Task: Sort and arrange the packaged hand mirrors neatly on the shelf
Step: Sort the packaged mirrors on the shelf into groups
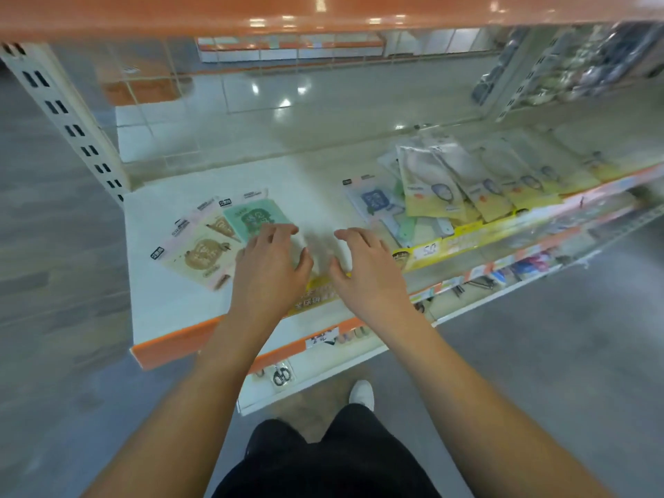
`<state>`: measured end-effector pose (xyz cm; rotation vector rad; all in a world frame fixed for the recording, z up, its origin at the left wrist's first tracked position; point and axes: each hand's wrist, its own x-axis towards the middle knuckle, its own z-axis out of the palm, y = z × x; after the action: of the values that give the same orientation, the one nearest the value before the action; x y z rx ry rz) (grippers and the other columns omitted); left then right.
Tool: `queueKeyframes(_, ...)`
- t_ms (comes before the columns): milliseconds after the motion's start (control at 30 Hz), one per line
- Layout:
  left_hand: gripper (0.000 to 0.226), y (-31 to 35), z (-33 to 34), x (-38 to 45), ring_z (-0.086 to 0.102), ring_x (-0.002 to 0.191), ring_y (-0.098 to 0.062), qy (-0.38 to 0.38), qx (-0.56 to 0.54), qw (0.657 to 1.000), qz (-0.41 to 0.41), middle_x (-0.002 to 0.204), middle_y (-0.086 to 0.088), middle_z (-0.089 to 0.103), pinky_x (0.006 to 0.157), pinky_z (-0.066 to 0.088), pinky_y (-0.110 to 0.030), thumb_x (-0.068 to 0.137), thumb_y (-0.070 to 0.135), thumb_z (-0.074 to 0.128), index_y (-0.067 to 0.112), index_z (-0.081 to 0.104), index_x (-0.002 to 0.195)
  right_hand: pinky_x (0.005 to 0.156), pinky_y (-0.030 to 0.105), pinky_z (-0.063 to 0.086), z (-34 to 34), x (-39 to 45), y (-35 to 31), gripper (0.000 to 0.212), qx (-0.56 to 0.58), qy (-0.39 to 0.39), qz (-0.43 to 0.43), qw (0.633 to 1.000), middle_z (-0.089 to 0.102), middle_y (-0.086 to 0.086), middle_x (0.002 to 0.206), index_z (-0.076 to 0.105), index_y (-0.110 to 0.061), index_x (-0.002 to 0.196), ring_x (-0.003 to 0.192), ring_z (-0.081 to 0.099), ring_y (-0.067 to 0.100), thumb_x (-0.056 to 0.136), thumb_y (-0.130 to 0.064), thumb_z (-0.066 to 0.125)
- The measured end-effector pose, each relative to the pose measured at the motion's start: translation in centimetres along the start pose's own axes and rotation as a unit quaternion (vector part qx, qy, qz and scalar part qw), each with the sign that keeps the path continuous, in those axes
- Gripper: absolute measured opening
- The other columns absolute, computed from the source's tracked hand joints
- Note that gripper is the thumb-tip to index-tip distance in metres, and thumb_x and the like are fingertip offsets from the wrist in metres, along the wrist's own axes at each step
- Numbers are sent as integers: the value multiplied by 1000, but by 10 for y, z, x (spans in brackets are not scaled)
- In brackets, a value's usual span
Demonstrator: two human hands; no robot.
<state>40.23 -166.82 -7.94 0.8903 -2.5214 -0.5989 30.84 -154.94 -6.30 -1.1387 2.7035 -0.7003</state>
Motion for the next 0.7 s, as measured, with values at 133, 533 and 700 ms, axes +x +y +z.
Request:
queueKeyframes(133, 39, 23, 14, 0, 60, 102, -32, -21, 2, 999, 42, 119, -9, 58, 83, 49, -47, 90, 35, 52, 12, 58, 120, 99, 46, 43, -10, -11, 24, 41, 3, 31, 21, 999, 56, 7, 128, 57, -12, 128, 118, 52, 33, 92, -31, 56)
queueKeyframes(533, 37, 117, 58, 6, 55, 109, -27, -56, 15, 996, 65, 125, -3, 54, 87, 43, -41, 92, 35, 53, 18, 54, 125, 96, 46, 44, -61, -12, 109, 38, 23, 55, 48, 997, 55, 4, 127, 57, -15, 127, 117, 49, 32, 93, -32, 56)
queueKeyframes(700, 38, 162, 82, 6, 53, 109, -27, -66, 24, 995, 63, 124, -4, 53, 86, 43, -41, 92, 36, 53, 16, 53, 124, 92, 45, 46, -85, -10, 159, 36, 34, 71, 48, 996, 58, 4, 124, 59, -16, 124, 113, 54, 31, 91, -32, 57)
